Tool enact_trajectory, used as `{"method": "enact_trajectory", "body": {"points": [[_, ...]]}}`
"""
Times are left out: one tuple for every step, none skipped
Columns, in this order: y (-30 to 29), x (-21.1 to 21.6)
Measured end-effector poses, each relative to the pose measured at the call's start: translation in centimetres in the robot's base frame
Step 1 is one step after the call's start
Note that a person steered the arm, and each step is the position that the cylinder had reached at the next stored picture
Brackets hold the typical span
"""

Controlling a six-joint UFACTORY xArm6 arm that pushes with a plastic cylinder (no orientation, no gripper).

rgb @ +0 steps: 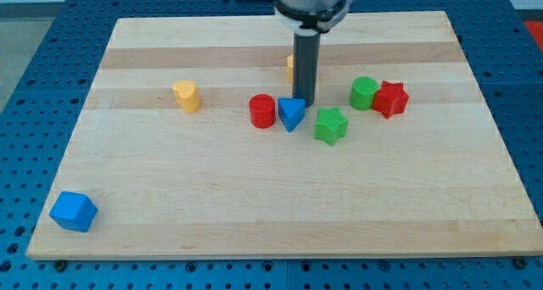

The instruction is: Place the blue triangle diagonally to the green star

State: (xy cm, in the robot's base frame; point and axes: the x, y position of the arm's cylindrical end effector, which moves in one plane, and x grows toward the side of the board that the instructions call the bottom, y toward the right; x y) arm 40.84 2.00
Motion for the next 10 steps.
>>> {"method": "enact_trajectory", "body": {"points": [[-2.3, 1.3], [-4.4, 2.9], [-4.2, 5.1], [-0.3, 5.1], [2.7, 5.2], [2.5, 6.2], [-1.9, 7.1], [-6.1, 7.3], [-7.3, 8.0], [-4.6, 6.5]]}}
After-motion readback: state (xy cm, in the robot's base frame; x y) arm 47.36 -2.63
